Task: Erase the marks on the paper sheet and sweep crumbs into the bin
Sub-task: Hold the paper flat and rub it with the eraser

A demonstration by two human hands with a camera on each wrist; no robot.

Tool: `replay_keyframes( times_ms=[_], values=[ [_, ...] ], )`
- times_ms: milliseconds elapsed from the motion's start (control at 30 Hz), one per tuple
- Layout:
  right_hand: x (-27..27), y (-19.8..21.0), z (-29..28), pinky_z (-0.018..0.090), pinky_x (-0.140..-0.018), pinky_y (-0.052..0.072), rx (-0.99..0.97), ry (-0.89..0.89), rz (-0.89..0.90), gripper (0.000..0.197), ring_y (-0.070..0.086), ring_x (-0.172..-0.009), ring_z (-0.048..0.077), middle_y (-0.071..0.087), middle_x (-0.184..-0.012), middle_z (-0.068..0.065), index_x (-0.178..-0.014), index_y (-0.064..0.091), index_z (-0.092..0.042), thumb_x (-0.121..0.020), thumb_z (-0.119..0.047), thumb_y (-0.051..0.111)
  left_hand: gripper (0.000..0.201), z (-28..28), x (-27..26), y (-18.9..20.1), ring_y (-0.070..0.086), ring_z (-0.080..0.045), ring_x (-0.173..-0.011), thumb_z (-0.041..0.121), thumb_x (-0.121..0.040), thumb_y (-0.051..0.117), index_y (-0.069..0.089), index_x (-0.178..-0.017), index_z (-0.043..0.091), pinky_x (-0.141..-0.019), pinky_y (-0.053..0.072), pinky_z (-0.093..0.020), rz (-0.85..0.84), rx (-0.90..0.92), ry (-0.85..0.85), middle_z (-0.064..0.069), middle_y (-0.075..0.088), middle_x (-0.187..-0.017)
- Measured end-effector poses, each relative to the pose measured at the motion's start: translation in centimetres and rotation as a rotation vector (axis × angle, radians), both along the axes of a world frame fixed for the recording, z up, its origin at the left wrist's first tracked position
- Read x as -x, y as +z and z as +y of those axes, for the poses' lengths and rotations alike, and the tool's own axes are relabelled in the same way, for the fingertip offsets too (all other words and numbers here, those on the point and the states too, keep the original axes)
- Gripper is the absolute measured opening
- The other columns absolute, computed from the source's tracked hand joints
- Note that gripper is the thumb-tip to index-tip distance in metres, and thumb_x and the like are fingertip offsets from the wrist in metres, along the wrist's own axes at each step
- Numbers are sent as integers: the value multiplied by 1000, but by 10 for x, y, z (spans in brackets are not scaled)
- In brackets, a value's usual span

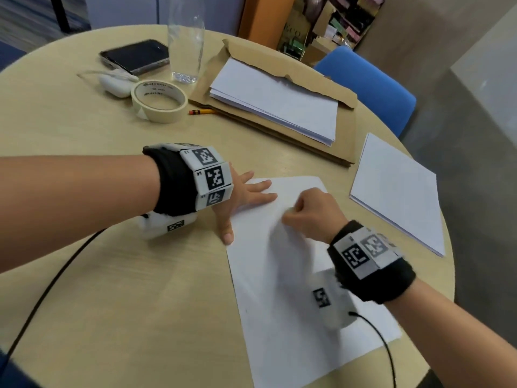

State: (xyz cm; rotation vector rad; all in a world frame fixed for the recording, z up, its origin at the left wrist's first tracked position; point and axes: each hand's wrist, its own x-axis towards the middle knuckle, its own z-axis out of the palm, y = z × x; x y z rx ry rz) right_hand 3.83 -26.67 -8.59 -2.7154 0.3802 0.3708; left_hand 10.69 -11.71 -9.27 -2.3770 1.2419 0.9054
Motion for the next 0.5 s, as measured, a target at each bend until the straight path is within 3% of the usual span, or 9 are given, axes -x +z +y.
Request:
replay_keyframes(
  times_ms=[67, 133, 167, 233, 267, 300, 367, 433, 500],
  values=[
    [0, 2, -6, 28, -58, 41, 18, -48, -21, 16, 55, -68, 26, 58, -74, 14, -68, 49, -7, -76, -16, 59, 124, -1, -1, 0, -23, -24, -143, 54, -71, 72, -26, -144, 33, -113, -4, -58, 7, 7, 7, 8, -31, -153],
    [5, 0, 15, 27, -56, 43, -79, 93, -26, 9, 63, -66, 26, 63, -72, 17, -72, 55, -7, -77, -13, 59, 126, 0, -1, 0, -24, -25, -143, 52, -70, 74, -26, -144, 33, -113, -5, -57, 21, 12, 14, 6, -32, -153],
    [9, -3, 28, 25, -52, 43, -160, 195, -18, 4, 64, -57, 14, 62, -66, 13, -79, 61, -8, -77, -11, 60, 129, 0, -1, -2, -25, -26, -143, 52, -67, 77, -25, -144, 32, -112, -7, -57, 35, 25, 21, 4, -31, -153],
    [15, -8, 45, 17, -44, 39, -243, 319, 28, 22, 54, -42, -1, 57, -57, 4, -99, 65, -13, -76, -11, 64, 135, 1, -1, -2, -25, -28, -142, 53, -61, 80, -23, -146, 29, -112, -8, -57, 57, 53, 26, 2, -31, -153],
    [11, -10, 40, 14, -42, 36, -196, 300, 30, 20, 51, -40, 1, 55, -56, 3, -96, 65, -12, -76, -13, 64, 134, 1, -1, -2, -25, -28, -142, 52, -63, 80, -23, -145, 30, -112, -7, -58, 54, 50, 25, 2, -31, -153],
    [6, -10, 29, 13, -39, 33, -116, 251, 25, 9, 49, -41, 6, 53, -55, 4, -83, 63, -10, -75, -15, 63, 130, 0, -1, -2, -24, -28, -142, 51, -66, 78, -24, -145, 31, -112, -6, -58, 42, 37, 18, 3, -32, -153],
    [-2, -4, 0, 15, -37, 30, 39, 61, 16, 23, 44, -49, 11, 47, -56, 5, -60, 47, -10, -74, -18, 62, 126, -2, -1, 1, -24, -27, -143, 50, -70, 74, -26, -144, 32, -112, -4, -58, 20, 0, 12, 5, -33, -152],
    [-3, -5, -9, 23, -42, 27, 93, -23, 10, 30, 40, -53, 15, 42, -59, 3, -57, 37, -13, -74, -18, 61, 126, -3, -1, 1, -24, -26, -143, 51, -70, 73, -27, -143, 32, -113, -4, -58, 27, -18, 16, 6, -33, -152],
    [3, -7, 12, 22, -42, 27, 1, 98, -14, 27, 38, -49, 10, 39, -55, 0, -58, 41, -12, -76, -16, 61, 132, -3, 1, 3, -24, -27, -143, 60, -62, 74, -27, -143, 32, -113, -7, -58, 33, -20, 16, 5, -33, -152]
  ],
)
